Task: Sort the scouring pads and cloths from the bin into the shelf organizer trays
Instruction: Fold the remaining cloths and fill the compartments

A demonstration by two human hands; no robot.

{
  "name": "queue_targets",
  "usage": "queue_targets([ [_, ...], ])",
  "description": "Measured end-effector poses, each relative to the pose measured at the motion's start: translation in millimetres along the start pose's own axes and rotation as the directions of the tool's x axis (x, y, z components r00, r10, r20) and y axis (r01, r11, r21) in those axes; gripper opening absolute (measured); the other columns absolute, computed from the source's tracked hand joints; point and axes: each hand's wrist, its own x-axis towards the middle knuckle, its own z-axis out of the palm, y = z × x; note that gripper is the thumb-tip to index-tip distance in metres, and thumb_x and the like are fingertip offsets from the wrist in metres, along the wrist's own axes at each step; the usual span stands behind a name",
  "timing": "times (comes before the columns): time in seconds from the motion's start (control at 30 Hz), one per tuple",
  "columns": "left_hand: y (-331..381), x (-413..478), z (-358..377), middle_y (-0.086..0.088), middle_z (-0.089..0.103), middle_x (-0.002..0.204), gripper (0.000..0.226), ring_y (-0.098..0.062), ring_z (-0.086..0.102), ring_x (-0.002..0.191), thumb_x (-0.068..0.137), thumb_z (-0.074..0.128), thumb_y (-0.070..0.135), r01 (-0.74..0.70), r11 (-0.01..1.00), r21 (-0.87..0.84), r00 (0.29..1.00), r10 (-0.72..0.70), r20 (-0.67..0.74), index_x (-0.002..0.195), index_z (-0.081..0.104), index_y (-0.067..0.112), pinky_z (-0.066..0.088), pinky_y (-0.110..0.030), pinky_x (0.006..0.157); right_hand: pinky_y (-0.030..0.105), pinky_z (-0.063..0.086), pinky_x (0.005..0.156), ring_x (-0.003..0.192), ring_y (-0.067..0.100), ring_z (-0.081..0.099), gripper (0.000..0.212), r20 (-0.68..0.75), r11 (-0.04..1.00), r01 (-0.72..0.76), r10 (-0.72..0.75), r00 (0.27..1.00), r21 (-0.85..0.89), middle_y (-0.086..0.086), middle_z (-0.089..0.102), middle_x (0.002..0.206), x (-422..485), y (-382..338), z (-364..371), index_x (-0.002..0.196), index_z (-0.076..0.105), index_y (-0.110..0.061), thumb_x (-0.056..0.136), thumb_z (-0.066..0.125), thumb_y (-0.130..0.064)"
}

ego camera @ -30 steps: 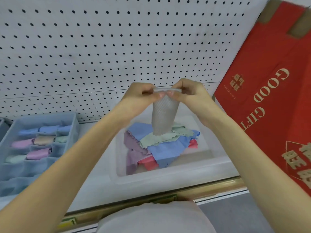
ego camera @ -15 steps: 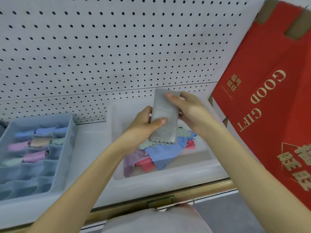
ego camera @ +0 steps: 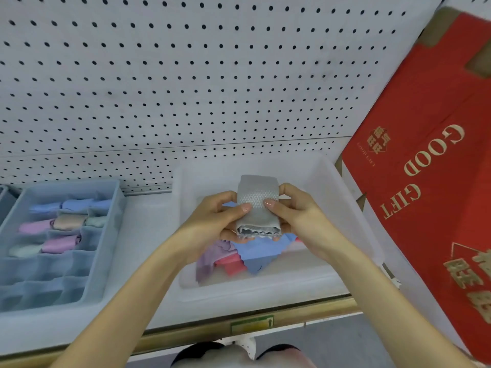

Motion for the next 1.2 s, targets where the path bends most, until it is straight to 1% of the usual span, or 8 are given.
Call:
queue_targets([
  [0.2, -9, -6, 12, -0.021, 0.066, 0.087, 0.011, -0.022, 0.065, 0.062, 0.091, 0.060, 0.001, -0.121, 0.990, -0.070, 0.974, 0.105, -0.201, 0.089, 0.050, 0.003, 0.052, -0.027, 0.049, 0.022, 0.047, 0.057, 0.060, 0.017, 0.058, 0.039, -0.116, 0.995, 0.072, -0.064, 0.991, 0.063, 0.007, 0.063, 0.074, -8, 7, 1, 0.113, 0.049, -0.018, 0.085, 0.066, 0.002],
  [0.33, -20, -14, 20, -0.009, 0.069, 0.082, 0.023, -0.025, 0.064, 0.061, 0.089, 0.061, -0.002, -0.188, 0.967, -0.173, 0.954, 0.138, -0.266, 0.092, 0.042, 0.010, 0.055, -0.033, 0.050, 0.024, 0.047, 0.063, 0.072, 0.019, 0.061, 0.032, -0.063, 0.987, 0.152, -0.148, 0.987, 0.048, -0.001, 0.067, 0.081, -17, 15, 5, 0.079, 0.071, -0.021, 0.087, 0.059, 0.007],
  [0.57, -40, -25, 9, -0.004, 0.073, 0.106, 0.037, -0.023, 0.070, 0.093, 0.096, 0.042, -0.004, -0.149, 0.945, -0.293, 0.989, 0.139, -0.053, 0.098, 0.074, 0.014, 0.058, -0.030, 0.070, 0.021, 0.047, 0.076, 0.083, 0.018, 0.064, 0.061, 0.045, 0.994, 0.102, -0.104, 0.994, 0.049, 0.005, 0.072, 0.088, -27, 36, -4, 0.096, 0.076, -0.018, 0.076, 0.039, 0.026],
  [0.63, -44, -26, 1, -0.008, 0.069, 0.118, 0.038, -0.028, 0.068, 0.105, 0.089, 0.044, -0.010, -0.083, 0.949, -0.305, 0.993, 0.106, 0.057, 0.114, 0.068, 0.007, 0.057, -0.033, 0.079, 0.021, 0.050, 0.079, 0.086, 0.017, 0.068, 0.058, 0.054, 0.993, 0.120, -0.119, 0.991, -0.017, 0.007, 0.074, 0.089, -29, 41, -5, 0.107, 0.070, -0.014, 0.074, 0.050, 0.028],
  [0.73, -49, -28, -4, -0.002, 0.070, 0.118, 0.052, -0.023, 0.068, 0.103, 0.076, 0.055, -0.014, -0.060, 0.981, -0.183, 0.987, 0.086, 0.139, 0.121, 0.063, 0.012, 0.054, -0.025, 0.079, 0.021, 0.052, 0.079, 0.090, 0.015, 0.070, 0.044, -0.037, 0.982, 0.189, -0.188, 0.981, 0.028, 0.002, 0.075, 0.094, -28, 46, 0, 0.095, 0.075, -0.016, 0.061, 0.071, 0.011],
  [0.9, -53, -24, 12, 0.015, 0.074, 0.090, 0.036, -0.002, 0.068, 0.088, 0.080, 0.068, -0.011, -0.099, 0.991, 0.087, 0.988, 0.109, -0.110, 0.099, 0.069, 0.020, 0.049, -0.014, 0.077, 0.016, 0.048, 0.065, 0.063, 0.007, 0.060, 0.011, -0.217, 0.982, 0.178, -0.163, 0.962, 0.056, -0.007, 0.065, 0.064, -23, 53, 15, 0.069, 0.065, -0.008, 0.076, 0.074, -0.007],
  [1.0, -56, -18, 21, -0.002, 0.075, 0.092, 0.014, -0.012, 0.069, 0.089, 0.082, 0.069, -0.005, -0.144, 0.989, -0.016, 0.947, 0.133, -0.293, 0.093, 0.071, 0.004, 0.054, -0.029, 0.082, 0.025, 0.055, 0.073, 0.073, 0.013, 0.063, 0.022, -0.262, 0.987, 0.126, -0.096, 0.960, 0.101, 0.007, 0.066, 0.074, -23, 61, 25, 0.077, 0.066, 0.000, 0.077, 0.076, -0.020],
  [1.2, -61, -20, 31, -0.007, 0.072, 0.083, 0.023, -0.023, 0.064, 0.080, 0.082, 0.071, 0.005, -0.179, 0.955, -0.235, 0.917, 0.075, -0.392, 0.082, 0.058, -0.014, 0.049, -0.041, 0.082, 0.023, 0.047, 0.072, 0.073, 0.018, 0.061, 0.014, -0.388, 0.965, 0.091, 0.012, 0.921, 0.246, 0.006, 0.069, 0.076, -31, 63, 44, 0.068, 0.065, -0.001, 0.077, 0.075, -0.004],
])
